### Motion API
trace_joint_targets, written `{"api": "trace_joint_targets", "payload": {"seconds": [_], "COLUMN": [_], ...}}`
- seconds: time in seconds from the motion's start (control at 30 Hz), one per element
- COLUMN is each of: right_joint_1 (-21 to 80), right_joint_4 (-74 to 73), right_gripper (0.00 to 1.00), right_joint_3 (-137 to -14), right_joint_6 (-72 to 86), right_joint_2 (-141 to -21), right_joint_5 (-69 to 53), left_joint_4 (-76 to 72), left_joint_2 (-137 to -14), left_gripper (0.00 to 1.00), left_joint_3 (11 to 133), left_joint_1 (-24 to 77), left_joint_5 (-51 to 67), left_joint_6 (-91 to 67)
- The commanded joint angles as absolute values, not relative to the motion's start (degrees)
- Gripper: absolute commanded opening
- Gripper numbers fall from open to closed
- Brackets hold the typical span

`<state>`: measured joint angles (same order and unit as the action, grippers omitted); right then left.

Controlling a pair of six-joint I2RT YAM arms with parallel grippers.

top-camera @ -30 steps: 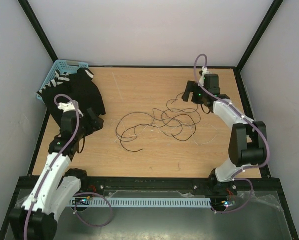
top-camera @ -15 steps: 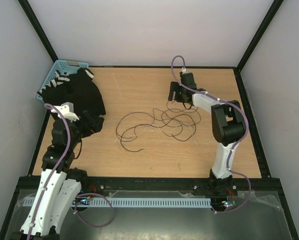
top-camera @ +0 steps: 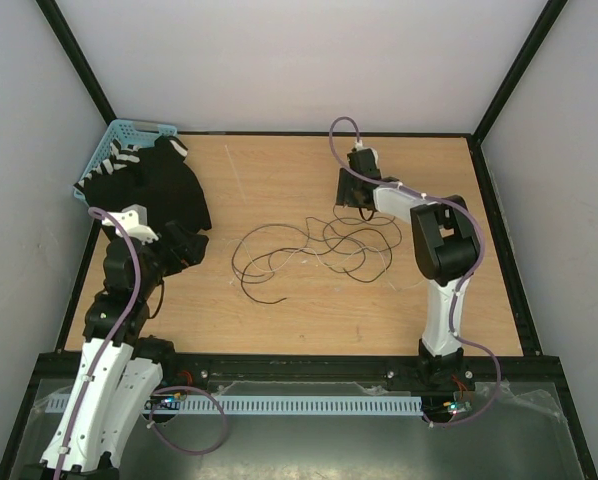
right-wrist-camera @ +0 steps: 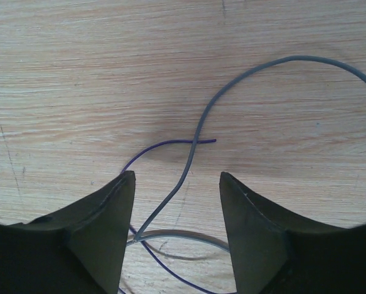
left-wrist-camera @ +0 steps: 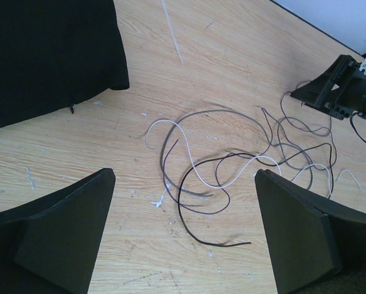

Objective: Zip-tie the wires
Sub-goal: Pick up the cable at the center of the board.

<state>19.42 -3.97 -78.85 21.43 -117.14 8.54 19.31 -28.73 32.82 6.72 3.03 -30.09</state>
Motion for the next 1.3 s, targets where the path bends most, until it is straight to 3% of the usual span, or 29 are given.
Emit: {"api": "trace_joint_targets", "payload": {"seconds": [0.0,0.1,0.3,0.4,0.83,1.27], "right_joint_1": [20.3,20.39,20.35,20.35,20.36,20.36], "right_joint_4": [-5.26,-5.34,-5.99,-6.45,-6.07,7.66], "right_gripper": [0.64,0.53,0.14,0.05,0.0,0.0], "right_joint_3": [-79.66,-79.37,-79.55,-79.91,-90.84,-96.03], "right_joint_6": [20.75,20.38,18.97,18.44,11.62,10.02], "right_joint_2": [-117.49,-116.88,-114.96,-113.85,-99.98,-81.24], "right_joint_5": [10.82,11.34,12.93,13.1,13.12,-3.08], "left_joint_4": [19.68,19.77,19.91,19.96,18.35,5.24], "left_joint_2": [-27.98,-27.7,-27.42,-27.13,-27.88,-36.72], "left_gripper": [0.99,0.99,0.99,0.99,0.99,0.99], "left_joint_3": [32.64,32.64,32.7,32.74,32.88,33.17], "left_joint_1": [6.5,6.5,6.5,6.5,6.5,6.83], "left_joint_5": [3.29,3.19,3.14,3.03,5.1,24.23], "left_joint_6": [-30.41,-30.32,-30.23,-30.12,-29.95,-27.36]}}
